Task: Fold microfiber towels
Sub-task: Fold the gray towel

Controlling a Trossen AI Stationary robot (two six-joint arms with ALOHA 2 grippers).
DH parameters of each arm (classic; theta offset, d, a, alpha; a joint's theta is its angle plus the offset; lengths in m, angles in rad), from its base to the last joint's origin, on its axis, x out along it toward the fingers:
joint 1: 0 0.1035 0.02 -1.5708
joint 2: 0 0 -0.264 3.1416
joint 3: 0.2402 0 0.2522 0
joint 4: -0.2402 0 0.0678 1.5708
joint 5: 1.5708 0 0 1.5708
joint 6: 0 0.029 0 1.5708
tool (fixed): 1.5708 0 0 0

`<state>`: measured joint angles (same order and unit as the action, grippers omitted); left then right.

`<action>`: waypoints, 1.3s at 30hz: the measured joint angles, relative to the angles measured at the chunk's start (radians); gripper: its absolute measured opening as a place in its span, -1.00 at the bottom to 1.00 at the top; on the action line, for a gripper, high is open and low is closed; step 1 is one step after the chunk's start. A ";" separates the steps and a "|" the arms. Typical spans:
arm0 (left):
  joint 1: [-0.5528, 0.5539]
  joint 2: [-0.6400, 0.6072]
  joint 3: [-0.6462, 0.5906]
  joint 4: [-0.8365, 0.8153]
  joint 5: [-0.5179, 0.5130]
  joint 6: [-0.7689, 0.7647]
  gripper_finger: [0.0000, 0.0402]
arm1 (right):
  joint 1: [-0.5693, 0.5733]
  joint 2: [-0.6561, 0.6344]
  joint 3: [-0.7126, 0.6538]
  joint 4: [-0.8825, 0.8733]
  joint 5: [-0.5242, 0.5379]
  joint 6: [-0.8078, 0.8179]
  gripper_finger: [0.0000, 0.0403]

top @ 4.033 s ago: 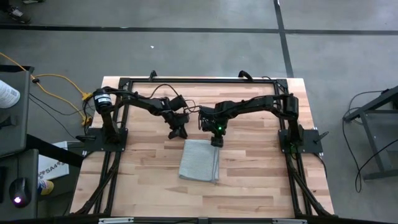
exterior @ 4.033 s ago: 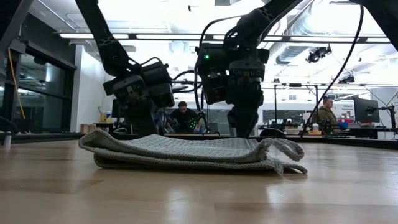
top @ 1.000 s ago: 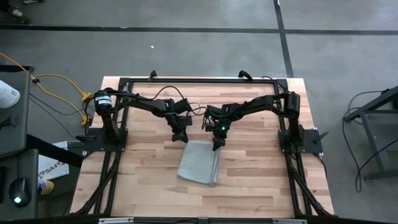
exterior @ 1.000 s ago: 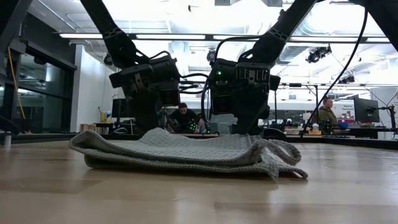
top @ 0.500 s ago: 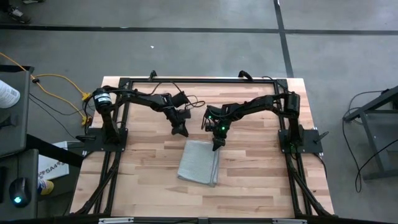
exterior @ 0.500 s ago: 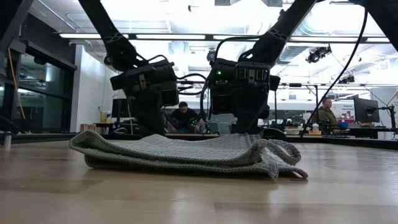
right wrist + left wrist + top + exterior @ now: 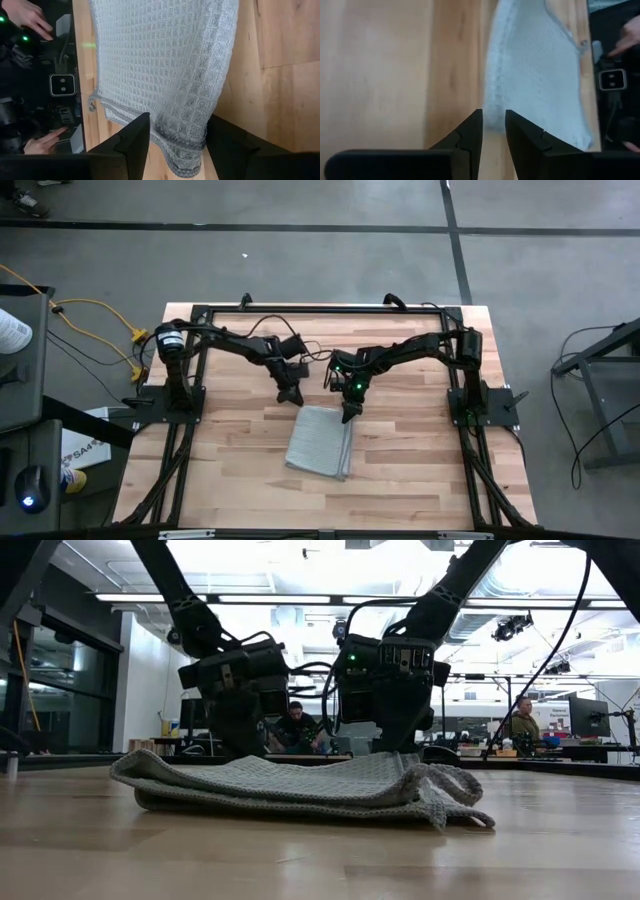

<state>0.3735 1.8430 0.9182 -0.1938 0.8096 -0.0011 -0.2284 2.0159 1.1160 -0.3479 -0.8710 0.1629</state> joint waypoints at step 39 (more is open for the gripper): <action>-0.008 0.011 0.050 -0.079 -0.011 0.043 -0.58 | 0.027 0.000 0.000 0.001 -0.025 0.024 -0.14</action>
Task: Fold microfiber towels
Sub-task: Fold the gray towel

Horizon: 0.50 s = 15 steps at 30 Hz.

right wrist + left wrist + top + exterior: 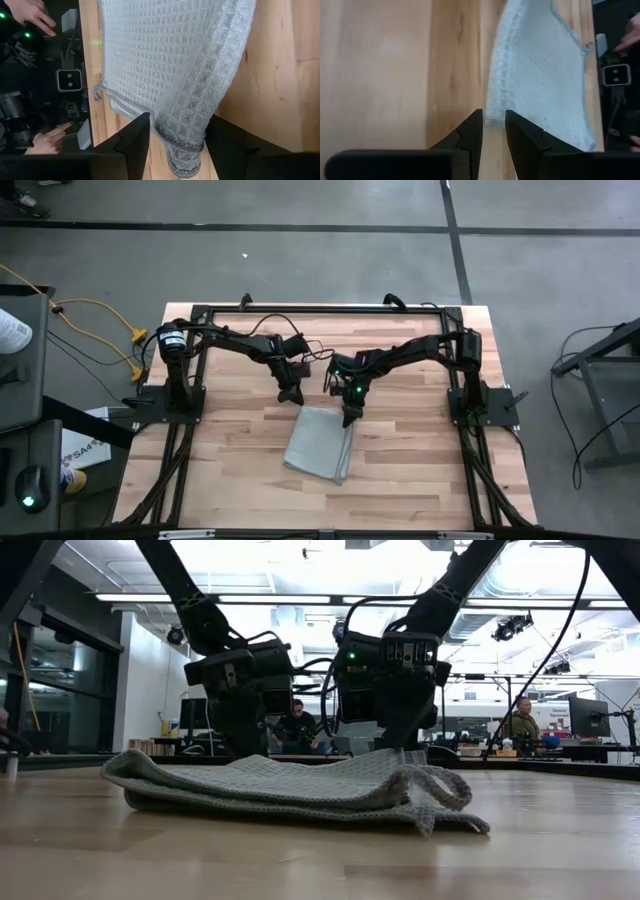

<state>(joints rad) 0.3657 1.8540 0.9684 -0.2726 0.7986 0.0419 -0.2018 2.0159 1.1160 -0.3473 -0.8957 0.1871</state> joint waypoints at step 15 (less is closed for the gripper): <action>-0.034 0.011 0.000 0.031 0.011 0.014 -0.58 | 0.006 0.000 0.000 0.000 0.001 0.003 -0.14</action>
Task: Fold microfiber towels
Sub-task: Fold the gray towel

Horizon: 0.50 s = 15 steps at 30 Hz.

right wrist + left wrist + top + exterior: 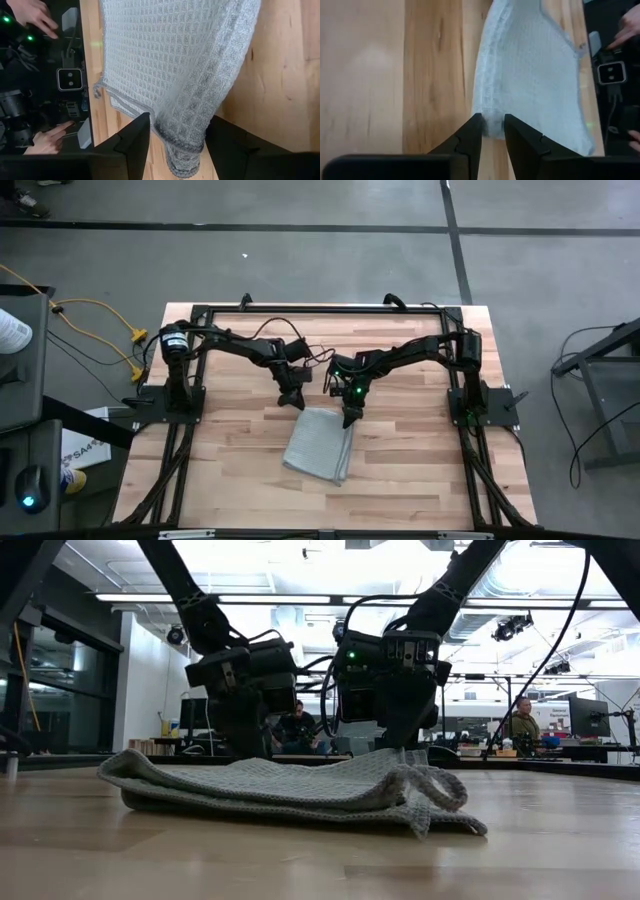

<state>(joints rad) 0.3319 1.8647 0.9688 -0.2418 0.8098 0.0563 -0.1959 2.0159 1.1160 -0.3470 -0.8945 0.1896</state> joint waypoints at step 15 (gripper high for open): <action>-0.008 0.017 0.001 0.026 0.030 -0.016 -0.58 | 0.000 0.000 0.000 0.000 0.000 0.001 -0.14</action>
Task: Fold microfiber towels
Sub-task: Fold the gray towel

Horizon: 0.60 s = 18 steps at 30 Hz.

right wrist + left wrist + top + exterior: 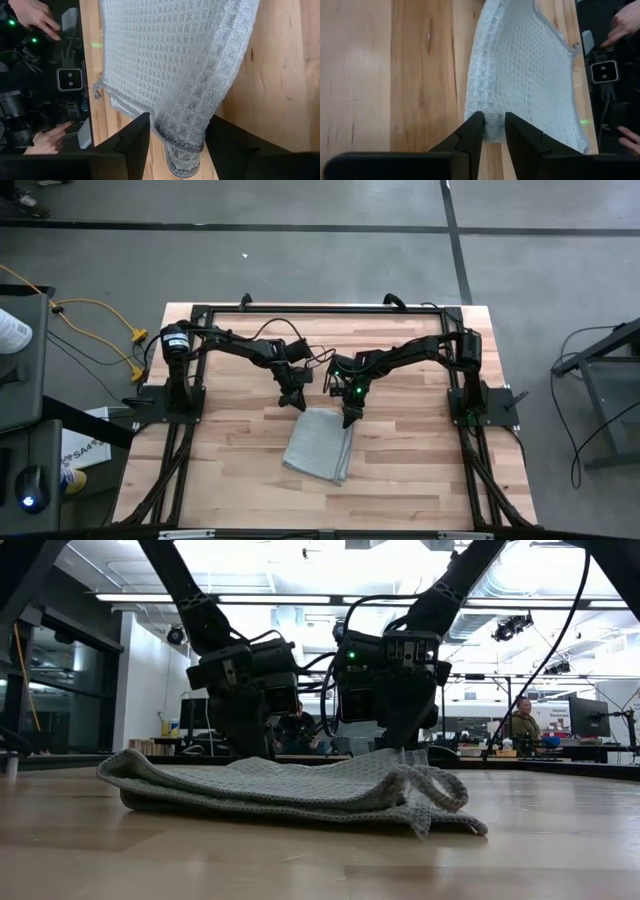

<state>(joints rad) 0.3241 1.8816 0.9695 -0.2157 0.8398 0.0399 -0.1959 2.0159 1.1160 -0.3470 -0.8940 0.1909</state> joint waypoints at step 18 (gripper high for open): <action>-0.051 0.000 0.001 -0.040 -0.085 0.008 -0.59 | 0.001 0.000 0.000 0.000 -0.004 0.020 -0.14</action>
<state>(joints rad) 0.2726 1.8820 0.9707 -0.2562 0.7545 0.0475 -0.1947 2.0159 1.1160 -0.3467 -0.8976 0.2112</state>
